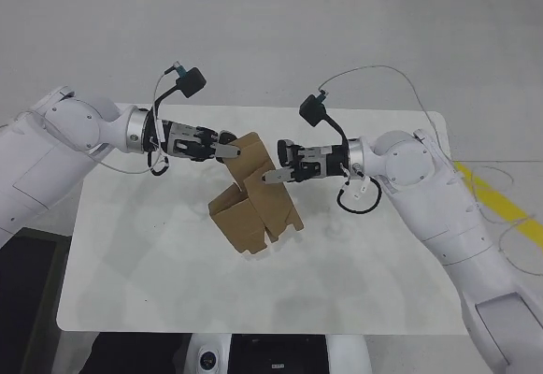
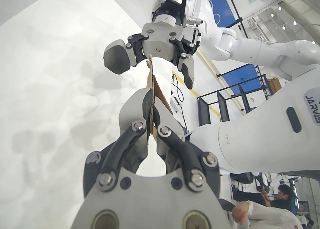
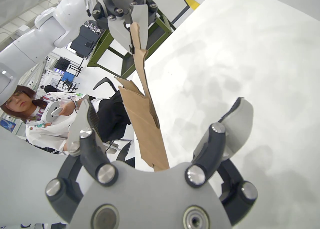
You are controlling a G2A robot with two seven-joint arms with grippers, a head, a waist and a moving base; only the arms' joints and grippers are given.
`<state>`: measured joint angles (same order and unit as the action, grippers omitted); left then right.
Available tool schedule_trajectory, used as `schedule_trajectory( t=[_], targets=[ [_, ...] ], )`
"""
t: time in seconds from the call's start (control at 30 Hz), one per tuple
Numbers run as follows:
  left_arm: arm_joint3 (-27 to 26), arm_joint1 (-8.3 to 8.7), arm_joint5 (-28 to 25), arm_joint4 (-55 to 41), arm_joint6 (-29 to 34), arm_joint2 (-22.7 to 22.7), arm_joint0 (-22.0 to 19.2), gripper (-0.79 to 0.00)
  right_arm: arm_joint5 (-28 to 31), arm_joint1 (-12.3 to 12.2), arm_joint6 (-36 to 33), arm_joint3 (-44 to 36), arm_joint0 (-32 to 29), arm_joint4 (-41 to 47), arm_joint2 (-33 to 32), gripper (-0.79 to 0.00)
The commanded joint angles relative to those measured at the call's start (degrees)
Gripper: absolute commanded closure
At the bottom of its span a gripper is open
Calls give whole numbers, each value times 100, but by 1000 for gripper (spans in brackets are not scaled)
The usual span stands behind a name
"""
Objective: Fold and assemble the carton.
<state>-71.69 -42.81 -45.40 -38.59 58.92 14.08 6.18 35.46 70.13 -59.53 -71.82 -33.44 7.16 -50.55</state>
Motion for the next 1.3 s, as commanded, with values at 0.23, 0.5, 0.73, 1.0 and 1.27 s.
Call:
schedule_trajectory(
  t=[0.23,0.5,0.73,1.0,1.27],
  targets=[
    [-78,75,29,-370,29,-266,-173,0,127,120,-180,210,153,296,326,-243],
    [-100,117,5,-481,4,-423,-281,0,219,204,-360,359,273,546,511,0],
    [-123,151,-6,-458,-6,-434,-300,-286,306,254,-387,499,330,693,572,0],
    [-27,216,-172,-594,-172,-405,-341,-785,322,275,-364,581,342,885,543,0],
    [374,278,-365,-1200,-366,-300,-258,-785,-144,270,127,679,286,1114,311,0]
  ],
)
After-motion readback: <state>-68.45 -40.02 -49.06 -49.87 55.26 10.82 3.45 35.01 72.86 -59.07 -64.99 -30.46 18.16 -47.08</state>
